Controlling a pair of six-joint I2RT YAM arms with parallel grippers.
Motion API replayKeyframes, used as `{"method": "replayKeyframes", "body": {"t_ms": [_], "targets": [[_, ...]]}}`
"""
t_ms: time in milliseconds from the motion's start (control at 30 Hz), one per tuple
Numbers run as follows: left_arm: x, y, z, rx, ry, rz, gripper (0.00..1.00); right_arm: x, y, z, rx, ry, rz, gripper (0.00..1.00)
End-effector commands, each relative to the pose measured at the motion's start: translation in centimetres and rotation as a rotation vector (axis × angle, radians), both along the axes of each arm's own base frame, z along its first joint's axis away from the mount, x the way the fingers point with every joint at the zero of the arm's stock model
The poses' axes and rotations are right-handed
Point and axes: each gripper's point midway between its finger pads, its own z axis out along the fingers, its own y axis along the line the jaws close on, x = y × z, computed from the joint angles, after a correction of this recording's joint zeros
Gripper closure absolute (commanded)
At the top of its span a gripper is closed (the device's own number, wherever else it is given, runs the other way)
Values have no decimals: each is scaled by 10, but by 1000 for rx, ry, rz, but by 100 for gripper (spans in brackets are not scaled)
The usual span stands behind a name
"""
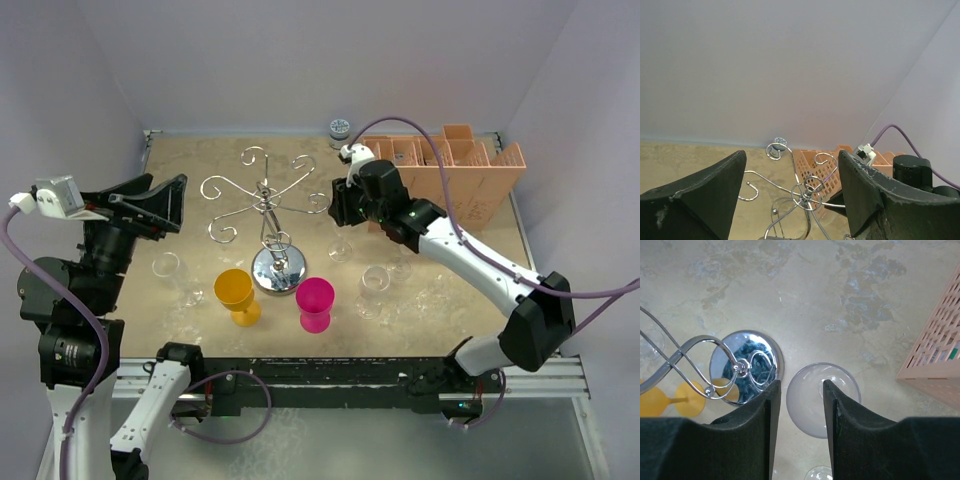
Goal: Place the wine glass upside down on the wine glass rack
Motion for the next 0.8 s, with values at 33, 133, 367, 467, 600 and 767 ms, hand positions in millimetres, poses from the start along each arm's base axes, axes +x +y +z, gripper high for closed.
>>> {"method": "replayKeyframes", "body": {"t_ms": [33, 133, 367, 467, 600, 767], "targets": [[-10, -3, 14, 22, -74, -23, 28, 5, 6, 15, -4, -38, 1, 61], [-11, 0, 13, 14, -74, -4, 28, 4, 9, 13, -18, -37, 3, 66], [-14, 7, 15, -3, -64, 31, 28, 6, 5, 10, -93, -45, -47, 71], [-12, 9, 13, -1, -56, 45, 28, 6, 6, 12, -100, -48, -45, 79], [-7, 12, 8, 1, -34, 64, 28, 8, 6, 13, -109, -54, -51, 92], [-4, 11, 6, 7, -23, 61, 28, 9, 7, 11, -112, -53, -49, 98]]}}
